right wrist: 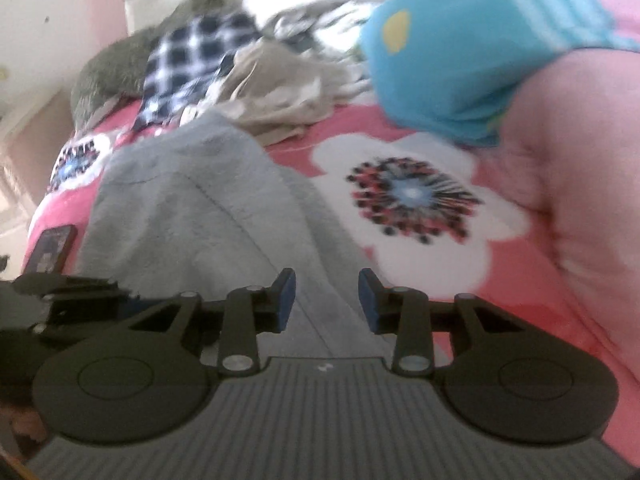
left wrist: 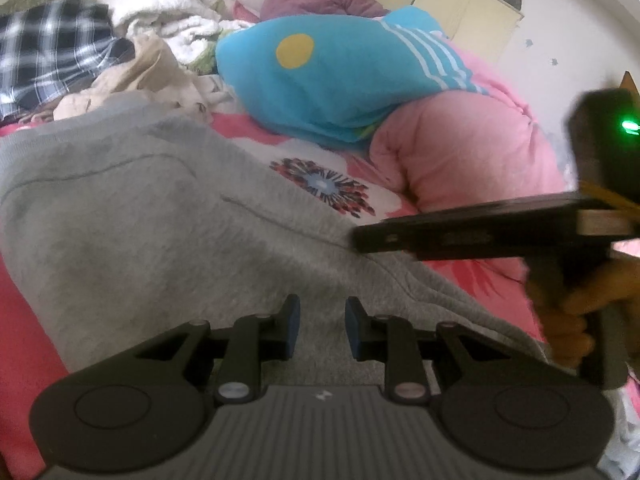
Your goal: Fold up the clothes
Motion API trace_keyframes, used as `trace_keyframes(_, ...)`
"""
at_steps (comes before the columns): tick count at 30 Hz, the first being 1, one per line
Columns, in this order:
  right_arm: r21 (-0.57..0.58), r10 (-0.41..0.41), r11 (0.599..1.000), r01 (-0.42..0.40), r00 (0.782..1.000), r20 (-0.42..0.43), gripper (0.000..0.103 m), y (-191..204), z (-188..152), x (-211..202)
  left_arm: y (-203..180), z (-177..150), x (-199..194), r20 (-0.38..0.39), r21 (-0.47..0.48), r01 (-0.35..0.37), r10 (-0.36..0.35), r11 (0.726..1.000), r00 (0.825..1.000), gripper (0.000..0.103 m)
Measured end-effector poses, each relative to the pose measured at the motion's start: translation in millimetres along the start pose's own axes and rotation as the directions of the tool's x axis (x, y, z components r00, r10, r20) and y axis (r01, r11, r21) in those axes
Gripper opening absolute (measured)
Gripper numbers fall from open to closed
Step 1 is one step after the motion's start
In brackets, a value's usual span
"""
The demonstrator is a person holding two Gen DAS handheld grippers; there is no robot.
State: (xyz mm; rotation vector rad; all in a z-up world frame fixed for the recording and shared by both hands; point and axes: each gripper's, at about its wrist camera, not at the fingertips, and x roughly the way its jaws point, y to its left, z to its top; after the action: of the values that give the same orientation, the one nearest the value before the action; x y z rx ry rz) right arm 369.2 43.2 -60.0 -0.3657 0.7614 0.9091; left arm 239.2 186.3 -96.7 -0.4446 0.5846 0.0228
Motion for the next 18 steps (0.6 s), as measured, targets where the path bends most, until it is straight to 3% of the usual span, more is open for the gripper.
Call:
trace_keyframes(4,-0.005,0.038,0.999,-0.039,0.998,-0.053,0.034,5.3,2.1,27.7,2.3,0.9,0.2,-0.005,-0.012,0.002,-0.002,1.000,1.000,0.025)
trace_keyframes(9,0.017,0.048,0.999,-0.047,0.997,-0.054,0.033,5.4,-1.1,36.7,1.8,0.7,-0.1,-0.004,-0.014,-0.001,0.001,1.000,1.000,0.025)
trace_keyframes(13,0.046,0.053,0.998,-0.052,0.998,-0.031,0.010,10.4,-7.8,36.4,1.9,1.4,-2.2,0.014,-0.020,-0.001,0.001,1.000,1.000,0.025)
trace_keyframes(18,-0.012,-0.040,0.999,0.040,0.998,0.046,0.005,24.7,-4.9,16.9,-0.5,4.2,-11.2,0.075,-0.008,0.003,-0.003,1.000,0.997,0.026)
